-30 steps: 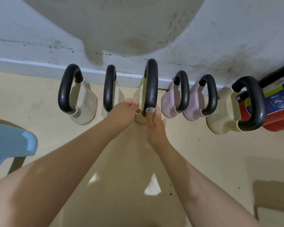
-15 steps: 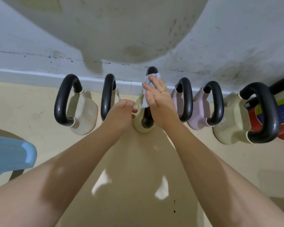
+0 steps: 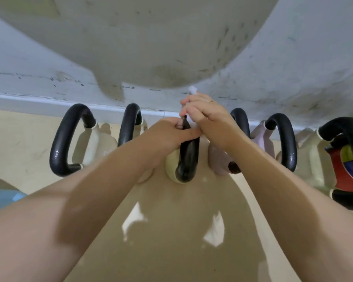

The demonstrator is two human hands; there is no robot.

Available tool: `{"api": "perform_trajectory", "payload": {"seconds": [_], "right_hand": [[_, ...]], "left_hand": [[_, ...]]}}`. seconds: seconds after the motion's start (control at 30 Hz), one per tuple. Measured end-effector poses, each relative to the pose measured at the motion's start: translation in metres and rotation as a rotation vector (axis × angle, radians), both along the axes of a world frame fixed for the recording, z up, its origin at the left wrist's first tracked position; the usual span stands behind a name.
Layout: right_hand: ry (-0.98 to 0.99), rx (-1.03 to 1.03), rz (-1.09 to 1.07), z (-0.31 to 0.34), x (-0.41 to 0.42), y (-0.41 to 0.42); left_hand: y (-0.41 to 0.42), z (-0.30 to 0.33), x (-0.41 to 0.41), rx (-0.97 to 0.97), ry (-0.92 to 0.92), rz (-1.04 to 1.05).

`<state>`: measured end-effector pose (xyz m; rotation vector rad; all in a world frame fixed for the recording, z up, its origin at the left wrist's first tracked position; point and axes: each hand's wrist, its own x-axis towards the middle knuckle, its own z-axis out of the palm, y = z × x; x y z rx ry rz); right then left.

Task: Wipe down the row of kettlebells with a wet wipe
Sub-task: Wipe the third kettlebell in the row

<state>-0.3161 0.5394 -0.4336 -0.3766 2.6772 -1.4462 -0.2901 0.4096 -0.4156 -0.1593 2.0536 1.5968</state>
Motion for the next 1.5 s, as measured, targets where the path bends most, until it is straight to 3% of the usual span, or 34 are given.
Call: {"api": "perform_trajectory", "payload": {"seconds": [0.07, 0.2, 0.27, 0.43, 0.57, 0.63, 0.77, 0.93, 1.03, 1.13, 1.27, 1.33, 1.5], "right_hand": [[-0.011, 0.018, 0.006, 0.009, -0.012, 0.0], [-0.054, 0.431, 0.318, 0.025, -0.026, -0.004], [-0.161, 0.347, 0.326, 0.033, -0.027, -0.004], [-0.415, -0.011, 0.101, 0.027, -0.037, 0.01], [-0.473, 0.051, -0.061, 0.014, -0.028, 0.024], [-0.435, 0.003, -0.005, 0.02, -0.02, 0.029], [-0.362, 0.135, 0.151, 0.031, -0.007, 0.036], [-0.417, -0.378, -0.418, 0.011, -0.006, 0.03], [-0.352, -0.48, -0.468, 0.001, 0.008, 0.01], [-0.375, -0.498, -0.47, -0.003, 0.024, -0.011], [-0.553, -0.474, -0.482, 0.009, 0.008, -0.023], [-0.472, -0.352, -0.427, 0.014, 0.004, -0.03], [-0.471, -0.44, -0.471, 0.008, -0.002, -0.025]], "left_hand": [[0.002, 0.004, -0.005, -0.018, -0.041, -0.026], [-0.003, -0.001, 0.002, 0.025, -0.048, -0.048], [-0.007, -0.007, 0.014, 0.088, -0.06, -0.036], [-0.01, -0.013, 0.038, 0.209, -0.057, -0.1], [-0.013, -0.016, 0.042, 0.226, -0.048, -0.192], [-0.012, -0.016, 0.042, 0.232, -0.047, -0.231], [-0.004, -0.019, 0.048, 0.272, -0.054, -0.261], [0.003, -0.02, 0.053, 0.305, -0.054, -0.225], [0.0, -0.02, 0.047, 0.368, -0.092, -0.13], [-0.005, -0.02, 0.041, 0.37, -0.102, -0.053], [-0.006, -0.02, 0.028, 0.357, -0.089, 0.028], [-0.005, -0.021, 0.022, 0.389, -0.11, 0.068], [0.001, -0.027, 0.024, 0.375, -0.096, 0.094]]}}
